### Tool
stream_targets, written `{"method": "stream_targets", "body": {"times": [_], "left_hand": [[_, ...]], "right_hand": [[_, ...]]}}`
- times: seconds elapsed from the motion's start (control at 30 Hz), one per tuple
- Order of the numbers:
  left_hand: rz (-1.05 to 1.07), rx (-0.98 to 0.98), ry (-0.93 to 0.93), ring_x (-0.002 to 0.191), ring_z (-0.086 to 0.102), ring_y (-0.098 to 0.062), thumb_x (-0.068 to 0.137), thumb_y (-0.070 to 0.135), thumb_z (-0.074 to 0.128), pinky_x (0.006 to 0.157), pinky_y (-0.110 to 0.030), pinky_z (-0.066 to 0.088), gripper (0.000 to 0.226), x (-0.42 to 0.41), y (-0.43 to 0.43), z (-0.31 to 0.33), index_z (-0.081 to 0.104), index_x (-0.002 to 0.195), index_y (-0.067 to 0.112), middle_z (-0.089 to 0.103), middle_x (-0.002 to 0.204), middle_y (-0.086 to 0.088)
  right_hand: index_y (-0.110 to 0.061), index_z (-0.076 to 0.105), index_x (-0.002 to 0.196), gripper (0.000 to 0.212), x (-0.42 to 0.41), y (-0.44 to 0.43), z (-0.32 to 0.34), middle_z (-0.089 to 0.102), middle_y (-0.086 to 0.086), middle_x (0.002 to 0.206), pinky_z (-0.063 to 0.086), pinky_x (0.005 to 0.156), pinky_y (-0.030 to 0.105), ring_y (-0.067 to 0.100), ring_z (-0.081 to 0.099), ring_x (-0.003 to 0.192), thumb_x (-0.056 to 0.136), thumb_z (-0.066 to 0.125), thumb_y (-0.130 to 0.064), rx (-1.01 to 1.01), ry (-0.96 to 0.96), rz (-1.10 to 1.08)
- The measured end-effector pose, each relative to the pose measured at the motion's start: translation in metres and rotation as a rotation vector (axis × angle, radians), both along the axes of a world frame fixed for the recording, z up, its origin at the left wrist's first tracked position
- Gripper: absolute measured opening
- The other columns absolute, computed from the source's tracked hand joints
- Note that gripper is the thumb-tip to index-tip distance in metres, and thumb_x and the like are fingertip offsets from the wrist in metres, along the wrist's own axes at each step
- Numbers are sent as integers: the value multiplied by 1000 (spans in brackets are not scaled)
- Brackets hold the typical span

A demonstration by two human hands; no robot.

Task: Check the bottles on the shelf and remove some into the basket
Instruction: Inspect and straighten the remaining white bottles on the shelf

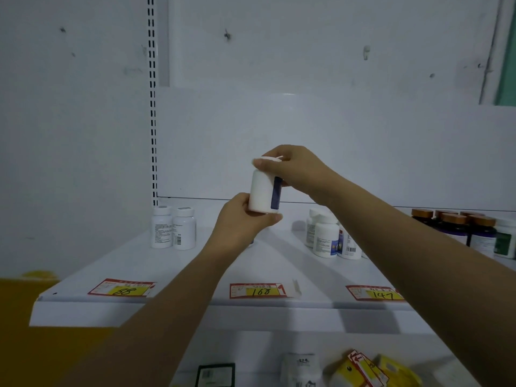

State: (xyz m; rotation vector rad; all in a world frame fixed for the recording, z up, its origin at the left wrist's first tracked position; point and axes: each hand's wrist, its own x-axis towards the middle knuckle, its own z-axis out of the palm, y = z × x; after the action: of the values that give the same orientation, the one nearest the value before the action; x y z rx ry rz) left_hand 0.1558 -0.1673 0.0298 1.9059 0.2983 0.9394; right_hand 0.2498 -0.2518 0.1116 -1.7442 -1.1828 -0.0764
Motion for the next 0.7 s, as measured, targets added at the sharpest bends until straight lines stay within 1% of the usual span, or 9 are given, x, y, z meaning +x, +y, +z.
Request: {"method": "stream_targets", "body": {"times": [0.07,0.13,0.2,0.3,0.4,0.47,0.53,0.6,0.7], "left_hand": [[-14,-36,18,72,51,-3,79,31,72,45,-7,35,42,-1,-1,3,41,107,26,51,93,12],[-17,-54,59,69,49,-5,81,36,68,39,-4,35,40,-1,0,5,40,108,26,48,94,10],[-10,-43,101,69,49,-8,82,39,67,37,-4,36,40,-1,2,7,40,108,26,48,95,8],[23,-37,99,71,51,-9,80,39,70,44,-8,35,42,2,0,9,42,108,24,51,91,8],[60,-24,63,90,55,-16,77,37,73,54,-13,39,51,3,-5,9,47,116,17,54,105,0],[45,-31,63,96,54,-18,76,37,73,63,-17,43,55,4,-7,8,46,120,16,54,109,0],[13,-67,70,97,51,-15,79,38,70,75,-24,42,55,3,-7,7,44,124,19,51,109,6],[-15,-69,92,97,49,-13,83,37,66,81,-28,37,54,0,-4,6,45,129,21,50,110,9],[-8,-7,111,97,51,-14,83,36,66,86,-31,39,54,-2,0,8,47,131,20,54,116,7]], "right_hand": [[-17,61,113,32,2,-3,0,62,3,108,55,88,34,19,62,99,86,67,-33,37,16,28],[-20,58,118,31,4,-6,0,61,3,112,54,90,33,18,62,102,88,65,-28,46,57,109],[-23,56,121,30,3,-10,-2,59,2,119,53,92,33,16,61,105,91,61,-27,40,51,168],[-25,52,127,39,2,-8,-7,55,-2,124,51,93,31,14,58,108,91,58,-39,34,-49,80],[-23,53,126,55,3,-6,-6,54,-2,120,52,90,33,16,57,105,82,63,-54,41,-81,-75],[-22,57,119,48,4,-6,-5,59,0,117,53,90,37,17,59,103,81,66,-50,41,-82,-89],[-23,57,118,40,5,-8,-3,60,0,116,52,93,39,17,60,103,84,66,-43,31,-56,-42],[-24,55,120,36,5,-12,-2,61,1,115,51,96,40,16,61,103,87,65,-34,27,-20,51],[-24,51,126,36,3,-14,-3,60,2,120,51,95,36,17,62,106,92,60,-25,27,23,181]]}}
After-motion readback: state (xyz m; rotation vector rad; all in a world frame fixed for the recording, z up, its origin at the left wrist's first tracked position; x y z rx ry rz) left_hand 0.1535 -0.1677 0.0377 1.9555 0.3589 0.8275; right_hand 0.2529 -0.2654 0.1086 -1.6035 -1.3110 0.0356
